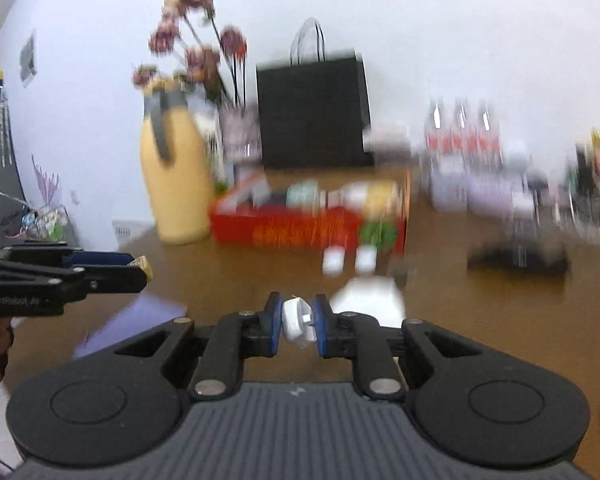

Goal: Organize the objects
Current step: 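Drop the tan package and white piece into the cardboard box with both tools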

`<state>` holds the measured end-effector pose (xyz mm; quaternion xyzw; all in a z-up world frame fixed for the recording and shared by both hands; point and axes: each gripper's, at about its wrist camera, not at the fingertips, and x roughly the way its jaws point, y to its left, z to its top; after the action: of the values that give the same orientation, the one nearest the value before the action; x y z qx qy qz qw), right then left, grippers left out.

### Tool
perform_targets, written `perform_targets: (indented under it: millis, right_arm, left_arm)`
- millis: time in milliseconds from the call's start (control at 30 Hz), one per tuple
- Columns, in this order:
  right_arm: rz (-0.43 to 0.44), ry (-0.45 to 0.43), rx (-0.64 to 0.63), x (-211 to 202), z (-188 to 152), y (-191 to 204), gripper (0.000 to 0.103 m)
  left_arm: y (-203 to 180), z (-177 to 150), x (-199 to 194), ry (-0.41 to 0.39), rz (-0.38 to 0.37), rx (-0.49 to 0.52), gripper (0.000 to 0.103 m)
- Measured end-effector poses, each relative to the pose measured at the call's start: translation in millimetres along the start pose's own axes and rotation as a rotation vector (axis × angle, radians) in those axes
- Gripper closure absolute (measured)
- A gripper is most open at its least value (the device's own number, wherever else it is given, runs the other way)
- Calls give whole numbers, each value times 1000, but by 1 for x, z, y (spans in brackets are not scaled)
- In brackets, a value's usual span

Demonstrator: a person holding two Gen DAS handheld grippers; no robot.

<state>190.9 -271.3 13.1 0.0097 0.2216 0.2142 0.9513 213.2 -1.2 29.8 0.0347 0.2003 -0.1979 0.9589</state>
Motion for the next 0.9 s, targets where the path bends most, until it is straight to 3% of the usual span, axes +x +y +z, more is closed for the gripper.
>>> perform_targets:
  millis: [133, 200, 267, 467, 500, 533, 567, 600, 667, 900]
  right_arm:
    - [45, -25, -26, 59, 68, -25, 86]
    - [86, 10, 20, 106, 99, -40, 86]
    - [129, 82, 69, 163, 123, -53, 86]
    - [12, 279, 52, 302, 136, -65, 85]
    - [-14, 303, 35, 318, 131, -65, 85]
    - [-43, 321, 16, 330, 126, -65, 84]
    - [-75, 332, 13, 340, 123, -67, 76]
    - [-95, 330, 17, 343, 120, -69, 50]
    - [-115, 291, 48, 340, 120, -78, 19]
    - [-125, 193, 34, 283, 140, -86, 18]
  left_arm:
    - [37, 57, 77, 46, 1, 16, 74]
    - [54, 75, 127, 91, 7, 24, 74]
    - [67, 83, 175, 149, 60, 35, 74]
    - [97, 70, 276, 287, 90, 7, 72]
    - [100, 67, 283, 286, 96, -8, 69]
    - [103, 65, 287, 287, 101, -17, 59]
    - [107, 66, 290, 286, 95, -23, 54]
    - [109, 67, 289, 279, 86, -30, 50]
    - [111, 70, 281, 258, 66, -29, 47]
    - [89, 98, 230, 176, 108, 54, 36]
